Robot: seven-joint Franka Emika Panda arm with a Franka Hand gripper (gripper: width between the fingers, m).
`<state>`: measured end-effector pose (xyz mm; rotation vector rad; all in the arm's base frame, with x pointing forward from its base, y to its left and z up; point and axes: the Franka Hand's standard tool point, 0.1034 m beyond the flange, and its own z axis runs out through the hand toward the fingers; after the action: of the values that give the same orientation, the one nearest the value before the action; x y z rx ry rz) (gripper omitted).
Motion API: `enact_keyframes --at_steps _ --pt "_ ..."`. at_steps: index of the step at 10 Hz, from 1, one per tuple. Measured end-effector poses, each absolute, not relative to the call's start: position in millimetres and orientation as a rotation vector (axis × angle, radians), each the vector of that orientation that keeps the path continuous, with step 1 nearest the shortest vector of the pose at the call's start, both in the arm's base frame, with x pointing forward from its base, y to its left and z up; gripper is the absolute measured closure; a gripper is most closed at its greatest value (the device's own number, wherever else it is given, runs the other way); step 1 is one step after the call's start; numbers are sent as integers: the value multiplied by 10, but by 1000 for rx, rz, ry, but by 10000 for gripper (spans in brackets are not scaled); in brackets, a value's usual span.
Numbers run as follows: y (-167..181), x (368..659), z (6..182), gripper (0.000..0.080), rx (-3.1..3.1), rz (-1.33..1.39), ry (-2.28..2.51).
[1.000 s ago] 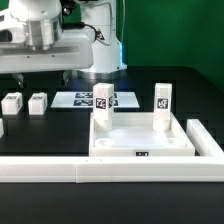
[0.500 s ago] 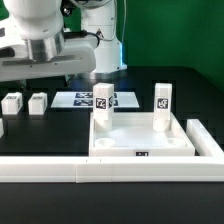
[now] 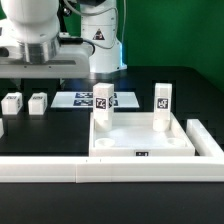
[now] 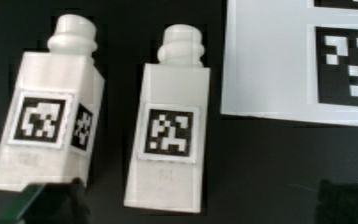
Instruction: Assemble square table
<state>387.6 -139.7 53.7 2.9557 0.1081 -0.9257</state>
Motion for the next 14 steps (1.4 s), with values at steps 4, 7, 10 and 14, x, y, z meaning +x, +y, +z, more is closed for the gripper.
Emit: enact_keyframes --at_steps 4,7,10,14 --pt "-1418 3858 531 151 2975 -933 130" --pt "-1496 3802 472 151 2967 -956 123" --pt "-1503 3784 457 151 2889 -1167 88" --pt "-1444 3781 413 151 2837 -1306 139"
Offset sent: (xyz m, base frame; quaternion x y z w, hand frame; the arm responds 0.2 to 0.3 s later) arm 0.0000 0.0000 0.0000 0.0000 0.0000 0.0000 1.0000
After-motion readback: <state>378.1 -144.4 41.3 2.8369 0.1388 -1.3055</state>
